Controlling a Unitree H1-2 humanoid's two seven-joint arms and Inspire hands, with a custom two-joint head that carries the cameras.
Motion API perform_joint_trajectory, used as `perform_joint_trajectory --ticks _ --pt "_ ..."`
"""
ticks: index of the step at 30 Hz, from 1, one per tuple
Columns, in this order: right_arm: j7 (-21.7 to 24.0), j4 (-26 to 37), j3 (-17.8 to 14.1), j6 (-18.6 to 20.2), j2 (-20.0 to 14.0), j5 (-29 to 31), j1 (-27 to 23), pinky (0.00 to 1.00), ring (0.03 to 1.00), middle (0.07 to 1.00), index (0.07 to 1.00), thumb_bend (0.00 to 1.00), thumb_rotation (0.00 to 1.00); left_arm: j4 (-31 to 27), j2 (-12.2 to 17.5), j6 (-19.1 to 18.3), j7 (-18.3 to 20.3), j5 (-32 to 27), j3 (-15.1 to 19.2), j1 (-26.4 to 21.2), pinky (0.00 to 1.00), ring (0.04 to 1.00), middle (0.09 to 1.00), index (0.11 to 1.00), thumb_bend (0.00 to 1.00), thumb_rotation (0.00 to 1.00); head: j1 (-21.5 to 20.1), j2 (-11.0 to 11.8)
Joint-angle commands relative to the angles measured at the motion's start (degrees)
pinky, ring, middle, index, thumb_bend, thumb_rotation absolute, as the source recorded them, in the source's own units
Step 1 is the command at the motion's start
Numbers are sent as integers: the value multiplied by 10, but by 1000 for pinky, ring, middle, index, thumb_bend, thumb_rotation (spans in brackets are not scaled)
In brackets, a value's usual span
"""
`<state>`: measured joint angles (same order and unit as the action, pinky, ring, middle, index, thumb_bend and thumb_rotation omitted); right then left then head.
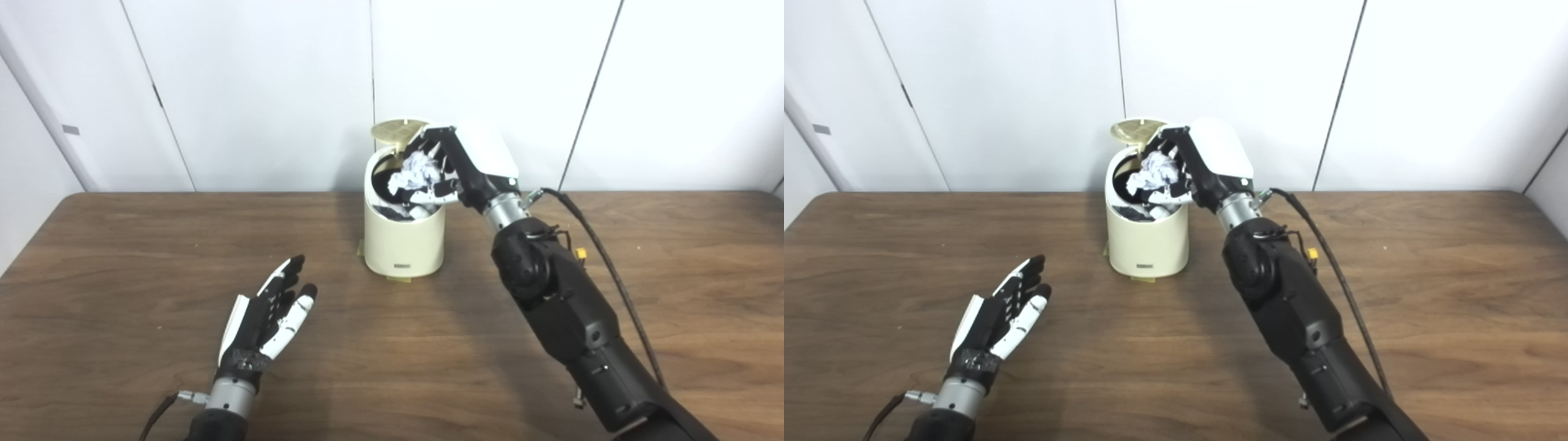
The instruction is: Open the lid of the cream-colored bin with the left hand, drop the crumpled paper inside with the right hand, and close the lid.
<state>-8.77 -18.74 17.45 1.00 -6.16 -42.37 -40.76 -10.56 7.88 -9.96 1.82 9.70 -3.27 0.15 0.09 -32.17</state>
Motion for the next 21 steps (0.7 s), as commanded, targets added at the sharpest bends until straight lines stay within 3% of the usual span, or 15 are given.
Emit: perform_joint_trajectory --ticks 1,21 --pt "-15 6 1 -17 3 -3 -39 317 387 511 518 494 0 -7 -2 -7 4 3 -4 2 903 932 929 950 507 647 0 0" --pt "5 -12 8 5 14 10 -37 335 394 504 549 494 0 -12 -8 -12 -3 7 1 1 891 920 922 943 500 657 -3 -8"
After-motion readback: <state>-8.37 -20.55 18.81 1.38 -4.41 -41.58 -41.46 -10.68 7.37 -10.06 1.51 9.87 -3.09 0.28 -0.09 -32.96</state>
